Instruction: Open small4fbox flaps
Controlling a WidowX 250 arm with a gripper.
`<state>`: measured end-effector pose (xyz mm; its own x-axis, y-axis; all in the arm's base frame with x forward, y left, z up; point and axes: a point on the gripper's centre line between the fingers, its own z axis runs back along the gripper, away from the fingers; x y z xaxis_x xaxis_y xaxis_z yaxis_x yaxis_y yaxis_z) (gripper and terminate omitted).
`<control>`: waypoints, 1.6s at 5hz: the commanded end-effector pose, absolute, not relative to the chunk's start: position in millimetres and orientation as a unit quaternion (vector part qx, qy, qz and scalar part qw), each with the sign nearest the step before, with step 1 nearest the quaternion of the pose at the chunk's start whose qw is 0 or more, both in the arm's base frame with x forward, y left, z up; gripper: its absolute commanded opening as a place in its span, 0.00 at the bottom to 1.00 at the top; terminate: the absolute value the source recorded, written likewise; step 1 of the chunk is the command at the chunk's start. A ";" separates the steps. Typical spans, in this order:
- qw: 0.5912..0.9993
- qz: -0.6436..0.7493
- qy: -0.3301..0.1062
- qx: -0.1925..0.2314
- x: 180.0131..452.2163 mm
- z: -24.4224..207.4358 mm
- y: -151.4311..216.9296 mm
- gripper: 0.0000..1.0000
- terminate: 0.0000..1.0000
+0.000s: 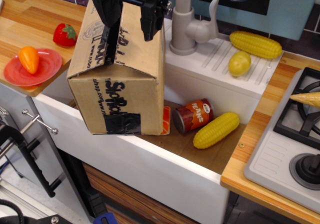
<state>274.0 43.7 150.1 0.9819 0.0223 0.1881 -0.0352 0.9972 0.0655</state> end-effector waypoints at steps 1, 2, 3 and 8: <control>0.995 0.014 -0.094 0.034 274.0 150.1 43.7 1.00 0.00; 0.991 0.036 -0.110 0.066 267.9 146.4 44.5 1.00 0.00; 0.993 0.058 -0.084 0.064 264.4 143.6 53.2 1.00 0.00; 0.992 0.062 -0.075 0.079 257.3 121.2 80.5 1.00 0.00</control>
<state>255.0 78.0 116.5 0.9824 0.1198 0.1430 -0.1403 0.9797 0.1432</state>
